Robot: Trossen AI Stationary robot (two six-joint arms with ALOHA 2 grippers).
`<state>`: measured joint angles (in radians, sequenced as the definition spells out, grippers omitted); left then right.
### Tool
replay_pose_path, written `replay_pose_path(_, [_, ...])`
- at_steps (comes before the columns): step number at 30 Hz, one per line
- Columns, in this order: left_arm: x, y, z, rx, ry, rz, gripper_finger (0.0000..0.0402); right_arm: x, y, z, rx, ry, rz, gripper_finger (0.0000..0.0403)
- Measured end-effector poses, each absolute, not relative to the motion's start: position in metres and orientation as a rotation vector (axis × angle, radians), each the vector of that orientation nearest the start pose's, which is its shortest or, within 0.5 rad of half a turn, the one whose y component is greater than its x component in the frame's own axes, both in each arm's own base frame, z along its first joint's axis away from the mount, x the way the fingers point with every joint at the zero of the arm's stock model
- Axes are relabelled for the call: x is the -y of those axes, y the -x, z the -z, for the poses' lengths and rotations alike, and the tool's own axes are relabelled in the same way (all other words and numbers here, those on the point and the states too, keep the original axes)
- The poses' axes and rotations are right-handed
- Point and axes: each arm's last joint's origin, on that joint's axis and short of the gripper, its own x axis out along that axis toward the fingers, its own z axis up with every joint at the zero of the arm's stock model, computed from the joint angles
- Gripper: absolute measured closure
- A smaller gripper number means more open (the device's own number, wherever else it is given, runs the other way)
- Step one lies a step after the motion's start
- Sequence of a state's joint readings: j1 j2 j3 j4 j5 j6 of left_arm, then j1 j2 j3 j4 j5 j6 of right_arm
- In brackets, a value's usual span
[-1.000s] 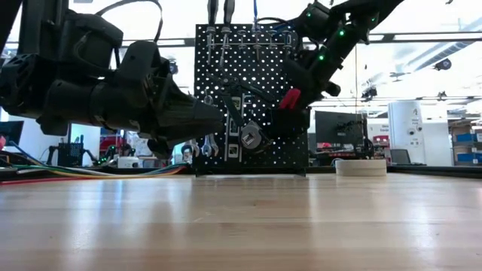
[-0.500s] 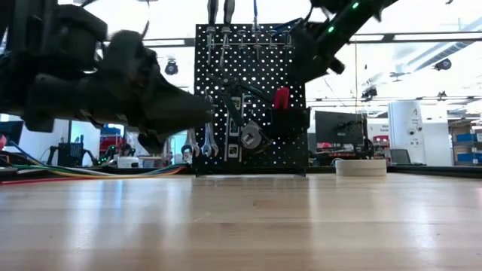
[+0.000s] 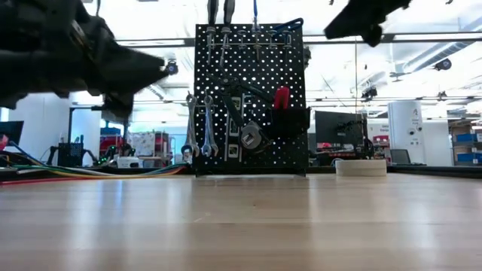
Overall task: Hang tools onto peg board
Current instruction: Return to Home Position
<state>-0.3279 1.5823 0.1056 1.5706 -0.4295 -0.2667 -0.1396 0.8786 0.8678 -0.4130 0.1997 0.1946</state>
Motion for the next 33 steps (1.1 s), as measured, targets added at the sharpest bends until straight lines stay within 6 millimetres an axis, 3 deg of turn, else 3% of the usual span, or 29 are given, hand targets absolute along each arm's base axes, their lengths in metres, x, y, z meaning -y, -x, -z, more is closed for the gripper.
replay_pose_path(3, [0.047, -0.180, -0.150, 0.164, 0.253, -0.095, 0.0345, 0.019, -0.168, -0.319, -0.367, -0.167, 0.310, 0.0389])
replay_pose_path(7, [0.038, -0.162, -0.162, 0.247, 0.221, -0.108, 0.0395, 0.006, -0.147, -0.315, -0.299, -0.195, 0.236, 0.0393])
replay_pose_path(11, [0.035, -0.161, -0.173, 0.271, 0.174, -0.075, 0.0396, -0.003, -0.127, -0.315, -0.167, -0.197, 0.150, 0.0401])
replay_pose_path(19, [0.029, -0.158, -0.182, 0.247, 0.133, -0.103, 0.0401, -0.008, -0.105, -0.284, -0.001, -0.208, 0.070, 0.0402])
replay_pose_path(24, [0.027, -0.150, -0.186, 0.282, 0.093, -0.126, 0.0401, -0.008, -0.104, -0.255, -0.004, -0.214, 0.071, 0.0402])
replay_pose_path(29, [0.025, -0.146, -0.175, 0.173, 0.096, -0.154, 0.0401, -0.008, -0.104, -0.238, 0.015, -0.197, 0.066, 0.0403])
replay_pose_path(33, [0.023, -0.145, -0.170, 0.110, 0.103, -0.205, 0.0401, -0.011, -0.104, -0.227, 0.070, -0.130, -0.033, 0.0403])
